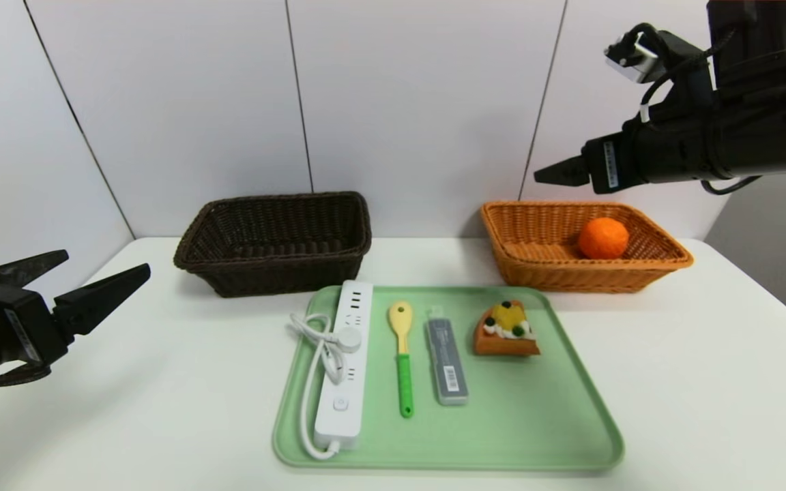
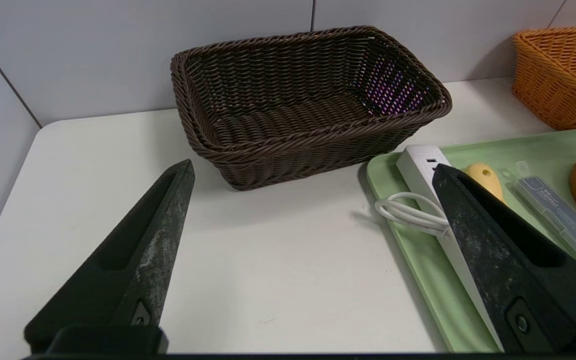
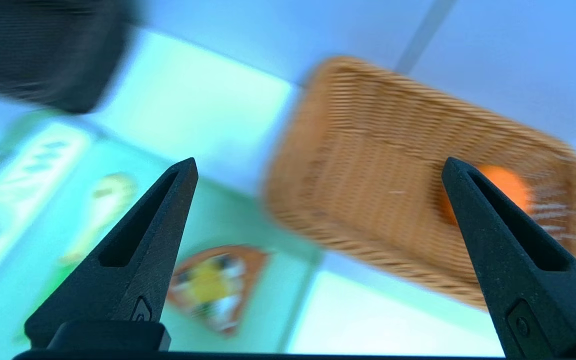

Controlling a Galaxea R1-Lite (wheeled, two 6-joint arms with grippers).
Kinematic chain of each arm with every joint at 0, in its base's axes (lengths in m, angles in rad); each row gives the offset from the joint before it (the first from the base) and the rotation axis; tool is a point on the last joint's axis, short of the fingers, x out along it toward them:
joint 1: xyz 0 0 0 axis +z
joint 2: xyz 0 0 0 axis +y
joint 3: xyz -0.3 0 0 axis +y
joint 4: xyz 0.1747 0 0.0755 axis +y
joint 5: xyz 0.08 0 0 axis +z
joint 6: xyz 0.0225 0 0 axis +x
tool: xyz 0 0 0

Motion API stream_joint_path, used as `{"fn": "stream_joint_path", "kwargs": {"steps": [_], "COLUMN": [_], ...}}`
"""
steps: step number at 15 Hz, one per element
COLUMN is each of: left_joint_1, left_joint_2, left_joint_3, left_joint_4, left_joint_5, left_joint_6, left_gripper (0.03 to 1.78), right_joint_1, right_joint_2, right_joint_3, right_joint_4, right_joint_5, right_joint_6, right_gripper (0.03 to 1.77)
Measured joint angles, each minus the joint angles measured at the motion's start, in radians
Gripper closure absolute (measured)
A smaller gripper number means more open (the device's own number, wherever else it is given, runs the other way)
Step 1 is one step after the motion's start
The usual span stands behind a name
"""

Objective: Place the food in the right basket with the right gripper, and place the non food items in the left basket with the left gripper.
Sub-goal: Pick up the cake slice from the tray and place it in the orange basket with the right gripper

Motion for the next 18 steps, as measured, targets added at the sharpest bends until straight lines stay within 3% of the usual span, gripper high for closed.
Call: {"fn": "stream_joint_path", "kwargs": {"steps": [3,5,7,10,12,18], "left_joint_1": [-0.003,-0.01,-0.012,-0.014,-0.014,-0.015], "left_joint_2": [-0.004,-0.006,-0.006,-0.008,-0.01,-0.014], "left_joint_3": [0.002,0.004,0.006,0.01,0.014,0.018], "left_joint_4": [-0.001,-0.001,-0.001,-0.001,-0.001,-0.001], "left_joint_5": [0.0,0.0,-0.001,0.0,0.0,0.0], "left_joint_6": [0.0,0.0,0.0,0.0,0.0,0.0], "left_gripper": [0.12,0.12,0.12,0.12,0.12,0.12], "right_joint_1": [0.148,0.178,0.165,0.077,0.045,0.058], "right_joint_2": [-0.057,-0.08,-0.092,-0.07,-0.027,0.115], "right_joint_3": [0.049,0.084,0.101,0.08,0.016,-0.063], "right_joint_4": [0.108,0.186,0.239,0.294,0.37,0.438], "right_joint_5": [0.023,0.072,0.1,0.213,0.261,0.271], "right_joint_6": [0.018,-0.049,-0.169,-0.396,-0.497,-0.524], "right_gripper": [0.11,0.11,0.11,0.11,0.11,0.1]}}
